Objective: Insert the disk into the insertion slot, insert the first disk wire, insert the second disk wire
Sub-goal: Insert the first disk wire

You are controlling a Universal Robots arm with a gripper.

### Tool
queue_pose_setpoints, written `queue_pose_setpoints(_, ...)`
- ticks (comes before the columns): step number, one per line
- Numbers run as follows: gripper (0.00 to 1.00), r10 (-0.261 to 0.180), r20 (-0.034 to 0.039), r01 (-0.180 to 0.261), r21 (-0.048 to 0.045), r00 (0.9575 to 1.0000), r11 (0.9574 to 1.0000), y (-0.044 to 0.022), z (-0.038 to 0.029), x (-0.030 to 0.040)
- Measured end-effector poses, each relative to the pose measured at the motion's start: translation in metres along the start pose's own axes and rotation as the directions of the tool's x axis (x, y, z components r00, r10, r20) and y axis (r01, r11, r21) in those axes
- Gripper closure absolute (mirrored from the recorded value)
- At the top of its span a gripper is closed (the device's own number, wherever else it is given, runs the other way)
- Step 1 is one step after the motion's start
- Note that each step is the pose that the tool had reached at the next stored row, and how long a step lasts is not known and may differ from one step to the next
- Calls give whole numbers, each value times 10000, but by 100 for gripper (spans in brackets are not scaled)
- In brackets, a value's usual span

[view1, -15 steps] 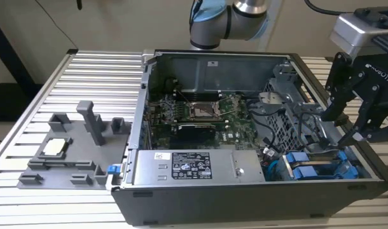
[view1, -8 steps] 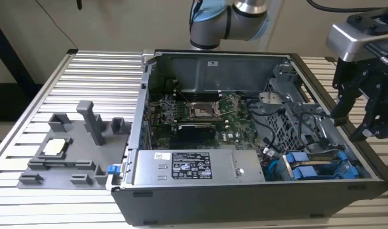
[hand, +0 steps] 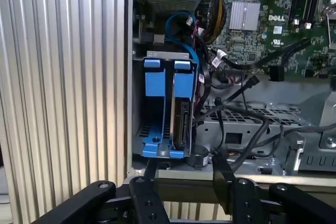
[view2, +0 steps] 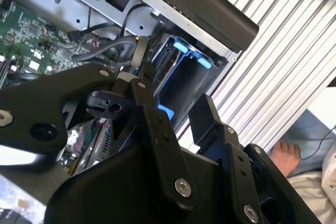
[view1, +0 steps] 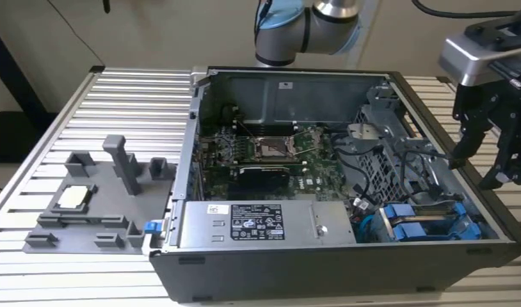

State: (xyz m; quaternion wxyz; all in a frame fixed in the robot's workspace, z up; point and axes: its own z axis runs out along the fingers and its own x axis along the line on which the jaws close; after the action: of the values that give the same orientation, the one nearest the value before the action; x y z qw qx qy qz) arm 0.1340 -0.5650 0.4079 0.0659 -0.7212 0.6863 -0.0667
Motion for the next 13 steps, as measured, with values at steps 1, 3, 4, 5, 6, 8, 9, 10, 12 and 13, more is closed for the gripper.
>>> queue_pose_setpoints(1, 45, -2, -4, 2, -1, 10000, 10000, -11, 5, -11)
queue_pose_setpoints(3, 45, -7, -7, 7, -2, 10000, 10000, -25, 15, -62)
queue_pose_setpoints(4, 45, -6, -7, 6, -2, 10000, 10000, -26, 21, -97)
queue_pose_setpoints(5, 45, -6, -6, 6, -2, 10000, 10000, -28, 29, -136)
queue_pose_setpoints(6, 45, -8, -6, 8, -1, 10000, 10000, -29, 40, -173)
queue_pose_setpoints(8, 45, -12, -5, 12, -1, 10000, 10000, -28, 65, -226)
queue_pose_setpoints(9, 45, -21, -6, 21, -1, 10000, 10000, -29, 80, -243)
queue_pose_setpoints(10, 45, -34, -14, 34, -2, 10000, 10000, -29, 95, -259)
queue_pose_setpoints(12, 45, -74, -37, 74, -3, 10000, 10000, -34, 122, -282)
queue_pose_setpoints(13, 45, -99, -48, 99, -4, 9999, 10000, -39, 131, -285)
